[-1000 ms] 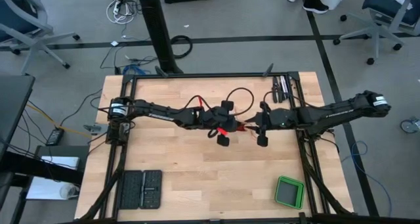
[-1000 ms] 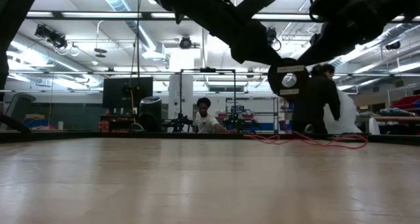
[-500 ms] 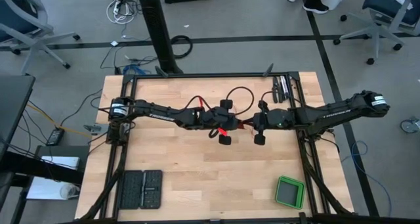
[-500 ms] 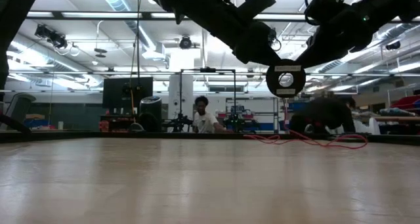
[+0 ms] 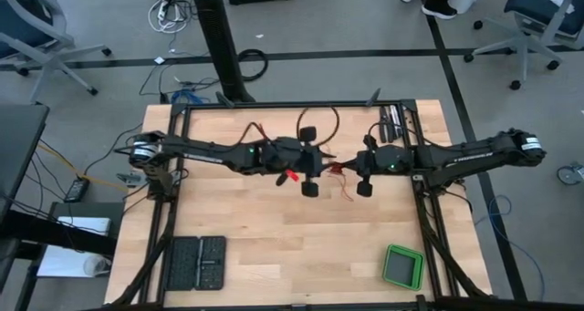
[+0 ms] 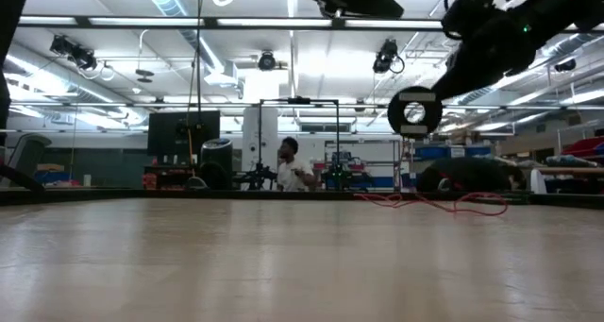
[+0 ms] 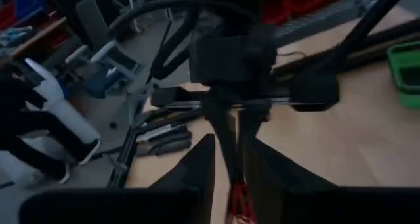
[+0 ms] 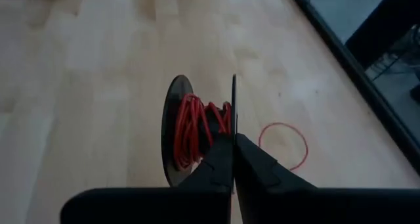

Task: Coil cords
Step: Coil the red wire cable onto the black spool

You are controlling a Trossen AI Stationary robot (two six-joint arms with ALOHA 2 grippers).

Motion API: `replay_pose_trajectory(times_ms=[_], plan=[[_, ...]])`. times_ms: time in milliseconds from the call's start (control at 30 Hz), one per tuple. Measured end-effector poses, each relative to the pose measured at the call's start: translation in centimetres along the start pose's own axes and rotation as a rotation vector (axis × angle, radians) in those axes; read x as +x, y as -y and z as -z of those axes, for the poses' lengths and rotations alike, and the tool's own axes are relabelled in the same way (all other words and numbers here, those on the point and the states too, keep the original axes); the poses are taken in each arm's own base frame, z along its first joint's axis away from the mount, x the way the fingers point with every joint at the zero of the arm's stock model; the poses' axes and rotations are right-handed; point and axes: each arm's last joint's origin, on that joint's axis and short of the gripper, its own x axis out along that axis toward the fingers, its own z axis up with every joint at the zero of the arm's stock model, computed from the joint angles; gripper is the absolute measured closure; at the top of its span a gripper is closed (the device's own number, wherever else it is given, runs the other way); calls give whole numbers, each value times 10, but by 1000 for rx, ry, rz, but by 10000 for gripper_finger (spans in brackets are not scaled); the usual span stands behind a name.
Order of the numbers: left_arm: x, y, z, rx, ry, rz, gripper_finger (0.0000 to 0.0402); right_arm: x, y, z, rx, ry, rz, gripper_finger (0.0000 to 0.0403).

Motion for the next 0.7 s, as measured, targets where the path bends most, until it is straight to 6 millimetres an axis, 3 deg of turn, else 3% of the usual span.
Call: replay_pose_trajectory(times_ms=[100, 200, 433, 533, 700], plan=[[-11, -3, -10, -21, 45, 6, 316, -7, 3, -6, 7, 61, -11, 402], [-15, 4, -8, -29, 63, 33, 316, -13, 5, -4, 9, 57, -42, 402], [-26, 22, 26, -113, 92, 21, 316, -26, 11, -6, 33, 109, -81, 403], [-35, 28, 52, -166, 81, -24, 316, -28, 10, -7, 42, 129, -121, 403], [-50, 24, 86, -313, 180, -116, 302, -27, 10, -9, 65, 141, -130, 403]])
